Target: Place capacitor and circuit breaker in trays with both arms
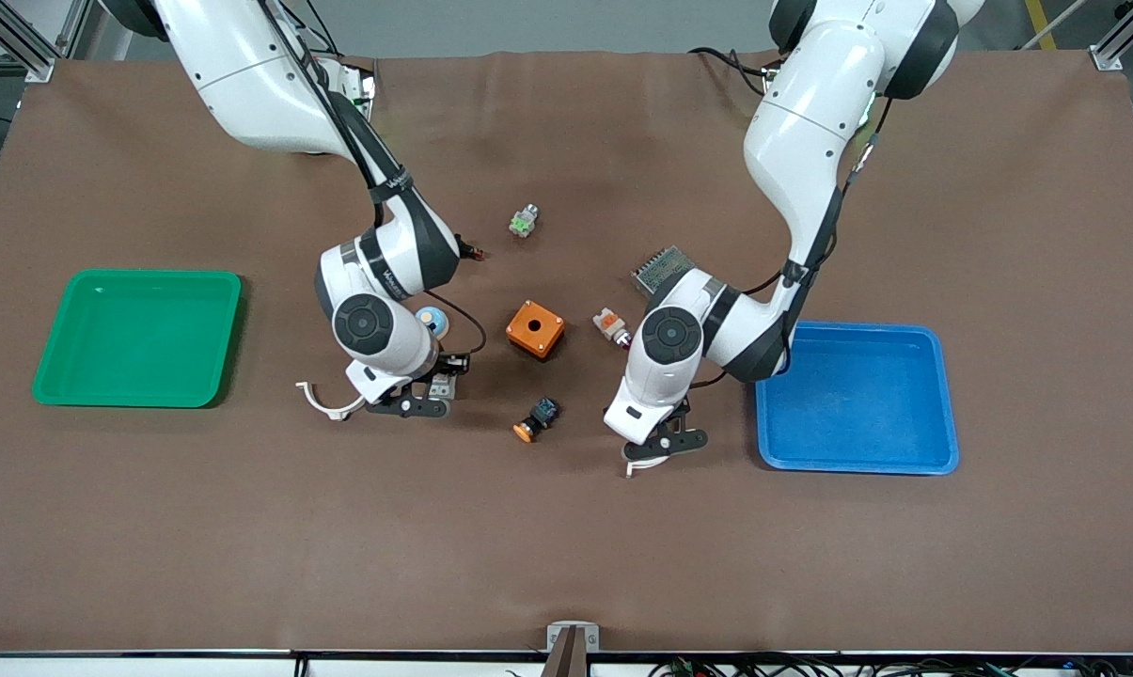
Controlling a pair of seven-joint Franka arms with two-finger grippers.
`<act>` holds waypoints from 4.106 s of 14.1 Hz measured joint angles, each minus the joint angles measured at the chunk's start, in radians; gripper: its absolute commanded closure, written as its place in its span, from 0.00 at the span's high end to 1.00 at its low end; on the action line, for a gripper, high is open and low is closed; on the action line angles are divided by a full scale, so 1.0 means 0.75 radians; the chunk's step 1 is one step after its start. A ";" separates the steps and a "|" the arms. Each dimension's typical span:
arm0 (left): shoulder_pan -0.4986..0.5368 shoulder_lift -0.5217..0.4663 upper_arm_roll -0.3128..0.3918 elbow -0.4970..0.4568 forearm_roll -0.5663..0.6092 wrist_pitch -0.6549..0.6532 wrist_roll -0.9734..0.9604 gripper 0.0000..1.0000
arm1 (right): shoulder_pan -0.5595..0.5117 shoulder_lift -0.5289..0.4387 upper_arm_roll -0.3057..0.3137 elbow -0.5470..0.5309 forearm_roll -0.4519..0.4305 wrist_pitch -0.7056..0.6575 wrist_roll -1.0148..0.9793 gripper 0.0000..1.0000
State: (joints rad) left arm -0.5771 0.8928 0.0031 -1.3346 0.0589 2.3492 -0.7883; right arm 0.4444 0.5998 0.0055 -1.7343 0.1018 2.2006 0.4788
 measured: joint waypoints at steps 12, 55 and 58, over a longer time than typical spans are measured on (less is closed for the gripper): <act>0.312 -0.430 0.020 -0.357 0.005 -0.240 0.258 0.00 | -0.734 -0.256 -0.027 0.487 -0.241 -1.001 -0.672 0.17; 0.790 -1.235 -0.138 -0.345 -0.022 -1.039 1.064 1.00 | -0.677 -0.880 0.046 0.027 -0.103 -0.853 -0.583 1.00; 0.785 -1.274 -0.140 -0.347 -0.047 -1.072 1.059 1.00 | -0.678 -0.887 0.031 0.199 -0.104 -0.942 -0.583 1.00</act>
State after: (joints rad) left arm 0.0115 -0.0629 -0.1015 -1.5951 0.0240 1.5452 0.0058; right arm -0.0639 -0.0651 0.0289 -1.5854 0.0242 1.4938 0.0417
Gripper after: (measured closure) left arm 0.000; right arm 0.000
